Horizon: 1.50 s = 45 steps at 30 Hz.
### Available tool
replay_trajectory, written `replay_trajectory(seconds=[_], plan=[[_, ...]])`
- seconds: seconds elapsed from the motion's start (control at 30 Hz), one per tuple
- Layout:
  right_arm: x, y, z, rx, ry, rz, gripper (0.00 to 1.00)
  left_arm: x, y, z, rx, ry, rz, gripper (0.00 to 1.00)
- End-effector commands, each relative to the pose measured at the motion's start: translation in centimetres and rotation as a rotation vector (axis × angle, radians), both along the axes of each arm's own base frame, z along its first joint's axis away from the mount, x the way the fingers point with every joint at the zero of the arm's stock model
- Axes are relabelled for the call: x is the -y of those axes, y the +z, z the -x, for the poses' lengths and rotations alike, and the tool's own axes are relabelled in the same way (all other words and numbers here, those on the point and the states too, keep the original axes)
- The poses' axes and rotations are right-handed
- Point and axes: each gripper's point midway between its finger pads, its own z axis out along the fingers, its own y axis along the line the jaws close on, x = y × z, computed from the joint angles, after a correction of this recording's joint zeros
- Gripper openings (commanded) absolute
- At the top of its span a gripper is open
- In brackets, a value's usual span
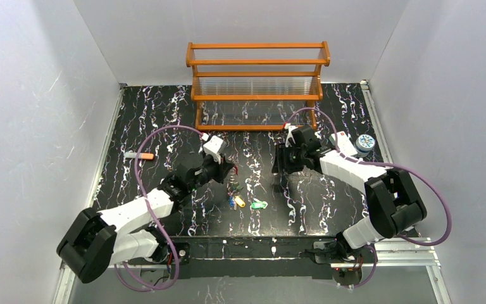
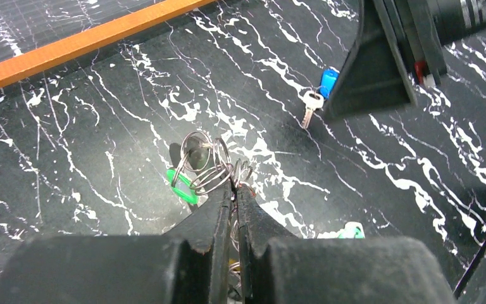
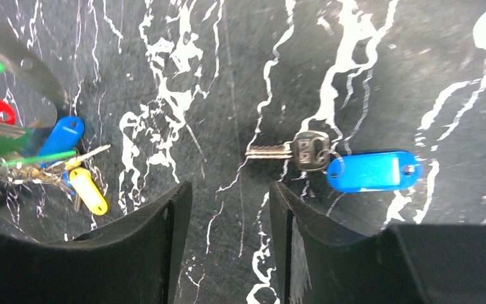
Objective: Put the keys on the keyring
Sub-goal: Adjust the keyring.
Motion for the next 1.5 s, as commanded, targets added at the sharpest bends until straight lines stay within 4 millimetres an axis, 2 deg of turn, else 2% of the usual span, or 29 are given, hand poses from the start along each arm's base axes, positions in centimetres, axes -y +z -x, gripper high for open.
replay_trajectory(seconds=[0.0,0.23,0.3,0.53,0.63,0.77,0.93,1.07,1.23,1.47], plan=[[1.1,1.3,-2.7,0.035,-0.054,-0.002,0.55,-3.2,-5.0,3.2,-0.127,-0.029,-0.208,0.0],[2.4,1.8,-4.3,0.016,-0.082,-0.059,0.54,-4.6,-0.8,4.3,-0.126,0.017,-0.182,0.0],[2.6,1.9,-4.5,0.013,-0.086,-0.066,0.54,-5.5,-0.1,5.1,-0.151,0.044,-0.181,0.0],[3.1,1.2,-4.1,-0.021,-0.094,-0.086,0.53,-7.6,3.7,7.1,-0.186,0.121,-0.116,0.0],[3.2,0.9,-3.8,-0.035,-0.094,-0.088,0.53,-8.2,4.3,7.8,-0.227,0.15,-0.109,0.0],[3.2,0.4,-3.5,-0.052,-0.093,-0.088,0.53,-8.0,2.9,7.9,-0.309,0.175,-0.122,0.0],[3.1,0.0,-3.5,-0.074,-0.09,-0.085,0.53,-6.4,-1.8,7.1,-0.429,0.156,-0.194,0.0],[3.3,0.0,-3.5,-0.079,-0.092,-0.08,0.52,-4.4,-4.1,6.0,-0.447,0.101,-0.199,0.0],[3.4,0.1,-3.3,-0.076,-0.077,-0.073,0.52,-2.6,-4.6,3.8,-0.324,0.049,-0.16,0.0],[3.9,0.1,-3.9,-0.052,-0.083,-0.034,0.52,-2.8,-6.2,3.3,-0.222,0.023,-0.163,0.0]])
